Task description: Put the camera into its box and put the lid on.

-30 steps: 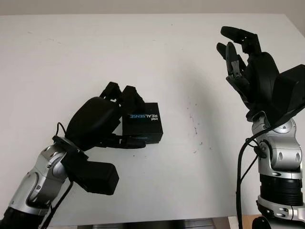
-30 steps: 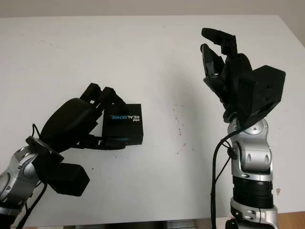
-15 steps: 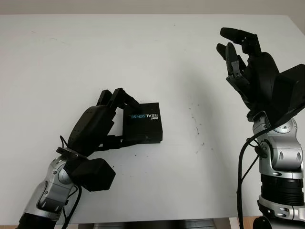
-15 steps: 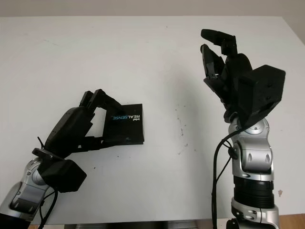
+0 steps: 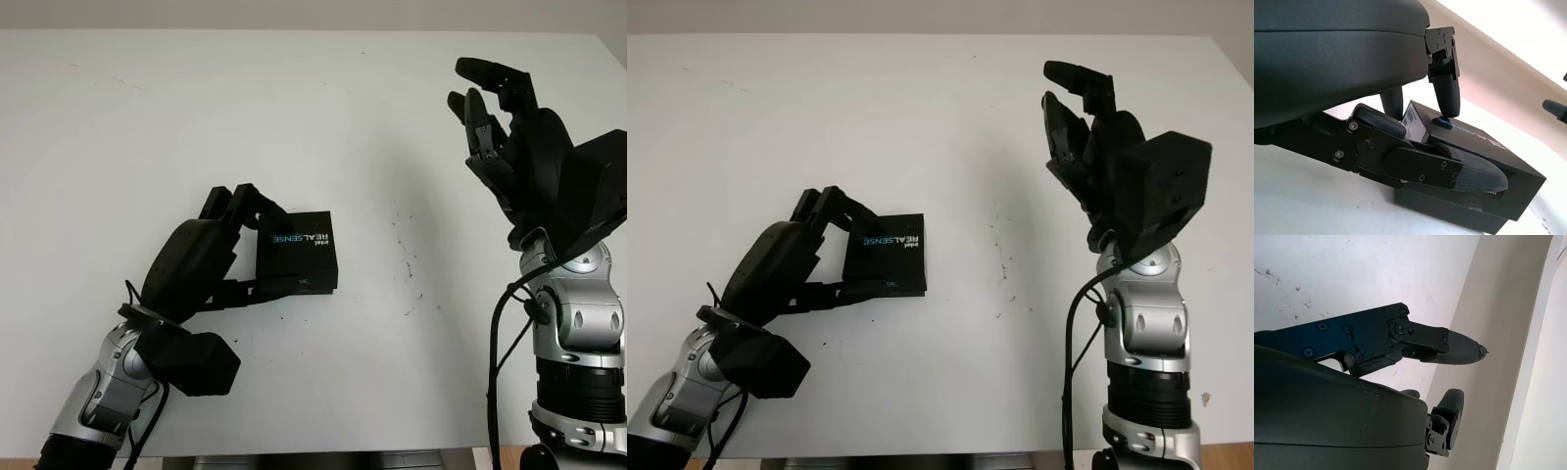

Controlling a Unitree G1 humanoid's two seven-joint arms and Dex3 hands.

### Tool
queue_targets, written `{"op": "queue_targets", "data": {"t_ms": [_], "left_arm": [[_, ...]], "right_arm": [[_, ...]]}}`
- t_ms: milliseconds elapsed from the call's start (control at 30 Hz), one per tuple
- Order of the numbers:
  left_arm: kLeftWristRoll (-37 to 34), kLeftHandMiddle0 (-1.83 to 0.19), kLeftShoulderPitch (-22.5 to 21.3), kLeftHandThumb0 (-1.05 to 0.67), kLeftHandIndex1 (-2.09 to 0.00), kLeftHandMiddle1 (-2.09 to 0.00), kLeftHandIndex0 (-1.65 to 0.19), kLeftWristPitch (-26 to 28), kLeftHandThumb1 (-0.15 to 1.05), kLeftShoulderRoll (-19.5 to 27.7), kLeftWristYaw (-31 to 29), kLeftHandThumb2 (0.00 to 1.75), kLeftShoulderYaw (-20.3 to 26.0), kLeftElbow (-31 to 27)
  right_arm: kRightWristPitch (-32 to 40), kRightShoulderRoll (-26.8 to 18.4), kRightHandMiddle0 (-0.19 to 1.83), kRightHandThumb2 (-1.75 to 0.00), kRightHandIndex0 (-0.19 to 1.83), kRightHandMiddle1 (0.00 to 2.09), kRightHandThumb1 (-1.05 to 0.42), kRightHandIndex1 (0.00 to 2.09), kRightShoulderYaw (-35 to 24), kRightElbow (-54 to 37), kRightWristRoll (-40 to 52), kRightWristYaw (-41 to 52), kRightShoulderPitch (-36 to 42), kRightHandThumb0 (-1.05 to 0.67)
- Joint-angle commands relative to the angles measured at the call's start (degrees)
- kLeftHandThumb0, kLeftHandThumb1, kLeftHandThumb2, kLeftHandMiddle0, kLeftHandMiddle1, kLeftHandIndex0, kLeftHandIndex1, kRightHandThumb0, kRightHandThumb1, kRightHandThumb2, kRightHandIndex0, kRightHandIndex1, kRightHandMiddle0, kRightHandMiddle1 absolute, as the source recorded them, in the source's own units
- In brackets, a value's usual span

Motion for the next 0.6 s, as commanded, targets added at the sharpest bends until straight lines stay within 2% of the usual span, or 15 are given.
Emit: {"op": "queue_targets", "data": {"t_ms": [0, 67, 133, 233, 400, 567], "left_arm": [[1.2, 0.09, 1.6, -0.44, -0.67, -0.46, 0.11, 2.9, 1.05, 2.1, -3.9, 0.32, -0.1, -3.6], [2.3, 0.16, 2.3, -0.61, -0.20, -0.10, 0.12, 6.0, 1.05, 4.1, -9.4, 0.41, -0.3, -7.9], [1.6, 0.18, 3.0, -0.71, -0.06, -0.03, 0.17, 8.7, 1.05, 5.8, -15.0, 0.50, -0.2, -11.8], [-4.0, 0.19, 4.2, -0.78, -0.01, 0.00, 0.19, 12.2, 1.05, 7.3, -22.6, 0.58, 0.9, -16.7], [-24.2, 0.19, 3.6, -0.79, 0.00, 0.00, 0.19, 17.7, 1.05, 9.6, -34.8, 0.54, 7.4, -22.6], [-38.4, 0.19, 1.0, -0.82, 0.00, 0.00, 0.19, 23.1, 1.05, 11.9, -38.7, 0.53, 16.3, -26.9]], "right_arm": [[-0.4, -0.4, -0.19, -0.56, 0.12, 1.02, -1.05, 0.34, -0.2, -1.0, 0.3, 0.3, 0.5, -0.60], [-0.4, -0.5, -0.19, -0.56, 0.12, 1.04, -1.05, 0.34, -0.3, -0.9, 0.3, 0.3, 0.5, -0.60], [-0.4, -0.6, -0.19, -0.56, 0.12, 1.05, -1.05, 0.34, -0.2, -0.9, 0.2, 0.4, 0.4, -0.60], [-1.2, -0.8, -0.19, -0.58, 0.12, 1.05, -1.05, 0.34, -0.1, -0.7, 0.1, 0.9, 0.4, -0.59], [-1.4, -0.8, -0.19, -0.58, 0.13, 1.07, -1.05, 0.35, -0.1, -0.6, 0.2, 1.4, 0.1, -0.58], [-2.1, -0.7, -0.19, -0.58, 0.11, 1.06, -1.05, 0.36, 0.2, 0.2, 0.0, 1.7, -0.4, -0.59]]}}
